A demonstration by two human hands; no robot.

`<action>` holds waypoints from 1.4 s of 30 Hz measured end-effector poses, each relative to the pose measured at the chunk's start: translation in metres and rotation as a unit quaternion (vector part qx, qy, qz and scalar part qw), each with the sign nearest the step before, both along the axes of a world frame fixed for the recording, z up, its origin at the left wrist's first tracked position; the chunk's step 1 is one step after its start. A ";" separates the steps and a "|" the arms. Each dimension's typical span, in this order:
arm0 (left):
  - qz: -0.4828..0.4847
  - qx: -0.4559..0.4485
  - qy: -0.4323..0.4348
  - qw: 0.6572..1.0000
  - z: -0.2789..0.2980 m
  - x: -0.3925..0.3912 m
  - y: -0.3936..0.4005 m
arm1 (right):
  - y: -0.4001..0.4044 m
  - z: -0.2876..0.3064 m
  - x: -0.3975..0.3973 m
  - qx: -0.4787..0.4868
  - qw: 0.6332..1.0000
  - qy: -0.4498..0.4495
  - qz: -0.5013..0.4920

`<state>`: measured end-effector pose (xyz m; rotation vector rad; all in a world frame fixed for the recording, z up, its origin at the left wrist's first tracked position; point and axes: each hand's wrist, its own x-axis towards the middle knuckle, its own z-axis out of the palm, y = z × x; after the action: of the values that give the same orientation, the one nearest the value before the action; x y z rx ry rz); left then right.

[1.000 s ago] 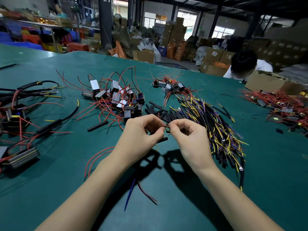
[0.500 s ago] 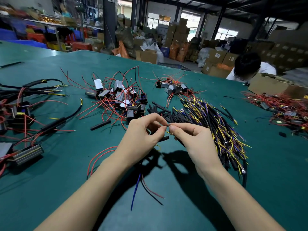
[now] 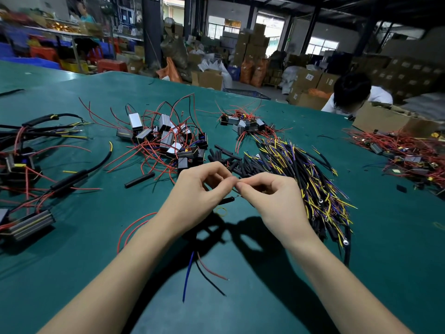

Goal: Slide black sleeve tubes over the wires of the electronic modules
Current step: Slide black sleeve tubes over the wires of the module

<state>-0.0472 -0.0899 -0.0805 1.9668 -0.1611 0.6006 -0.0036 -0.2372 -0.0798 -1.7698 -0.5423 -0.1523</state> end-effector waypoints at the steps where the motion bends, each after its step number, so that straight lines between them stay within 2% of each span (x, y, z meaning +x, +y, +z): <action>1: 0.000 0.001 0.003 1.000 0.001 0.000 0.001 | 0.000 0.000 0.000 -0.014 1.000 -0.019 -0.002; 5: -0.015 0.000 0.028 1.000 0.005 -0.002 0.003 | -0.002 0.003 -0.002 -0.073 0.987 -0.141 0.014; 10: -0.052 -0.049 0.083 0.994 0.007 -0.002 0.004 | -0.009 0.011 -0.001 -0.185 0.938 -0.290 0.042; 14: -0.060 -0.045 0.113 0.991 0.006 -0.002 0.004 | -0.013 0.015 0.001 -0.252 0.916 -0.303 0.075; 21: -0.066 -0.051 0.095 0.992 0.007 -0.003 0.002 | -0.015 0.022 -0.001 -0.241 0.931 -0.257 0.099; 27: -0.087 -0.087 0.177 0.976 0.007 -0.003 0.005 | -0.013 0.030 -0.006 -0.358 0.851 -0.369 0.103; 29: -0.086 -0.070 0.181 0.977 0.007 -0.003 0.005 | -0.013 0.029 -0.005 -0.345 0.868 -0.339 0.110; 32: -0.065 -0.003 0.110 0.992 0.008 -0.003 0.001 | -0.015 0.029 0.000 -0.253 0.936 -0.217 0.115; 34: -0.070 0.007 0.073 0.995 0.009 -0.005 -0.001 | -0.017 0.029 0.003 -0.212 0.957 -0.161 0.112; 39: -0.071 0.055 0.018 0.996 0.009 -0.007 -0.002 | -0.017 0.029 0.006 -0.205 0.960 -0.143 0.123; 42: -0.085 -0.001 0.070 0.994 0.012 -0.011 -0.001 | -0.018 0.032 0.004 -0.252 0.931 -0.227 0.135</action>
<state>-0.0580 -0.0909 -0.0682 1.9616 -0.2371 0.3520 0.0008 -0.2550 -0.0483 -2.1408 -1.2436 -0.2498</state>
